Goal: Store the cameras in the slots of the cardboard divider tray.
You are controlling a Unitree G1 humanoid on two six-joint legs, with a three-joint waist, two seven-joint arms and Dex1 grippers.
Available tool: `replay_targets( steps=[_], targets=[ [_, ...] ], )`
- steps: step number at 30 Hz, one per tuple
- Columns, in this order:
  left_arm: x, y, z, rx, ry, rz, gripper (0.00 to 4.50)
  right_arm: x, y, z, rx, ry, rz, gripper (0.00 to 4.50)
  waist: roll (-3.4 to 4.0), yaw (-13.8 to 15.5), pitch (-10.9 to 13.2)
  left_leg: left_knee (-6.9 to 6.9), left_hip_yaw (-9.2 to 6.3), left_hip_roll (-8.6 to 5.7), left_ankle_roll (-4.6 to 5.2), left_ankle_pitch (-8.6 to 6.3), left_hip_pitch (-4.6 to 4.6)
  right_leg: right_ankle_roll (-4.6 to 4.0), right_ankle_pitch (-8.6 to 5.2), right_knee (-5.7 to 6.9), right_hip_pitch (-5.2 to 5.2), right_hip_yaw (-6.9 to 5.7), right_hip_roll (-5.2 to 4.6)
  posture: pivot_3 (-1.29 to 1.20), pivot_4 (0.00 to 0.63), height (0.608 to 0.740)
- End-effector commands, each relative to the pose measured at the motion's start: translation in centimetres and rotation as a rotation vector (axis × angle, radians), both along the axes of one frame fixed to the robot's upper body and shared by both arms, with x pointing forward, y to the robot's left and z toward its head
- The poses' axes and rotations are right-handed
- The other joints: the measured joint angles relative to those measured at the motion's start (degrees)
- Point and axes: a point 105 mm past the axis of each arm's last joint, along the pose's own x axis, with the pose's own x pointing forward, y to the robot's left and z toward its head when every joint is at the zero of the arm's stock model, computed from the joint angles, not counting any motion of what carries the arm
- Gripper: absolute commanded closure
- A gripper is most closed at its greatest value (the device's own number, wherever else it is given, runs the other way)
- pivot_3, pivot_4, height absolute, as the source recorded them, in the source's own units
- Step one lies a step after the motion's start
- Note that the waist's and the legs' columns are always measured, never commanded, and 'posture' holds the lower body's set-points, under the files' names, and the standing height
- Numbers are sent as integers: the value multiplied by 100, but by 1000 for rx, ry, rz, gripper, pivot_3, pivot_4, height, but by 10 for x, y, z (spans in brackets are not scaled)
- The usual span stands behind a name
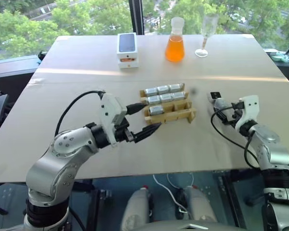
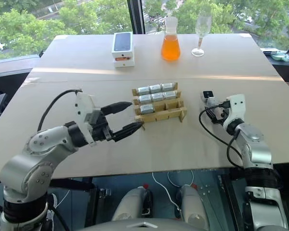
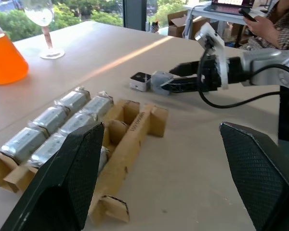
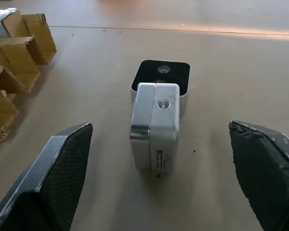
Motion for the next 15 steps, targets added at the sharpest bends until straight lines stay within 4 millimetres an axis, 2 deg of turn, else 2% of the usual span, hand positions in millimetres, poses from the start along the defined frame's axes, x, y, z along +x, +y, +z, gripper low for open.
replay_targets(
  steps=[1, 4, 5, 6, 9, 13, 15],
  targets=[
    [-15, -7, 6, 14, -18, -89, 570, 4, 3, 10, -4, -35, 22, 0, 0, 4, 0, 0, 0, 0, 0, 0, -1, 0, 0, -1, 0, -1, 0, 0, 150, 740],
    [-17, -7, 5, 27, -2, -109, 570, 6, 2, 9, 2, -30, 18, 0, 0, 6, 0, 0, 0, -1, 0, 0, -2, 0, 0, -2, 0, -1, -1, 0, 150, 740],
    [-17, -7, 4, 28, 3, -115, 537, 6, 2, 9, 12, -28, 19, 255, 0, 6, 0, 1, -1, -1, 1, 0, -3, 0, 0, -2, 0, -2, -1, 0, 150, 740],
    [-18, -6, 4, 28, 11, -122, 521, 7, 2, 8, 29, -22, 19, 526, 0, 4, 0, 0, -1, -1, 0, 0, -2, 0, 0, -3, 0, -1, -1, 0, 150, 740],
    [-19, -6, 2, 32, 24, -136, 521, 8, 2, 8, 46, -26, 21, 1710, 1, 0, 1, 0, -1, 0, 0, 0, -2, 0, 0, -3, 0, -1, -1, 0, 150, 740],
    [-17, -5, 2, 34, 28, -141, 521, 11, 1, 9, 34, -34, 27, 3587, 1, -1, 1, -1, 0, 0, 0, 0, -2, 0, 0, -4, -1, -1, -1, 0, 150, 740],
    [-17, -4, 0, 37, 32, -141, 521, 11, 0, 12, 24, -54, 26, 3744, 2, 1, 1, -1, 0, 0, 1, -1, -2, 1, -1, -5, -1, -1, 0, 0, 150, 740]
  ],
)
